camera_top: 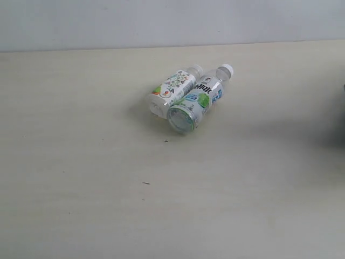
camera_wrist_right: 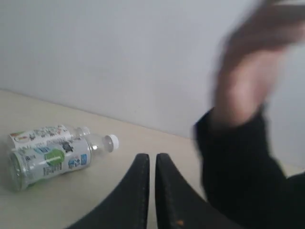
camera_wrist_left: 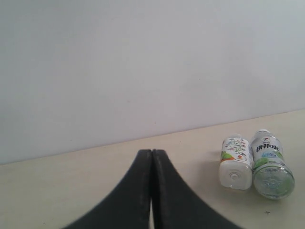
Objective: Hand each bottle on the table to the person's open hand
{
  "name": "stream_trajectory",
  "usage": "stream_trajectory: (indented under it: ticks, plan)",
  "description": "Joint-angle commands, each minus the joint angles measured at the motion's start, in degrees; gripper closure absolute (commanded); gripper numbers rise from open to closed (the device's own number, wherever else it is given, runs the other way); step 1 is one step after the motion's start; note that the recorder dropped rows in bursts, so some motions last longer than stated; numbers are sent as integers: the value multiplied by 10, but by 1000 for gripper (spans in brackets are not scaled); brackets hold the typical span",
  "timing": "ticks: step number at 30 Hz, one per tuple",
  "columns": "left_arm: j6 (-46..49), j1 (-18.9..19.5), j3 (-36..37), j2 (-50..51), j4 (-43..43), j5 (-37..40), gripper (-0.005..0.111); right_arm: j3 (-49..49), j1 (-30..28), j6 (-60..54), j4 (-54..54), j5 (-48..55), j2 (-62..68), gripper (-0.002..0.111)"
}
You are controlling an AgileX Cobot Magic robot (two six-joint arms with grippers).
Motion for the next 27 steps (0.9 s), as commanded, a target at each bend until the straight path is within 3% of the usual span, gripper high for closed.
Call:
stream_trajectory:
  ticks: [1,27]
  plan:
    - [-2,2,2,-4,3,-1,106,2,1,1,5,-64,-3,101]
    - [-2,2,2,-4,3,-1,106,2,1,0,5,-58,-3,101]
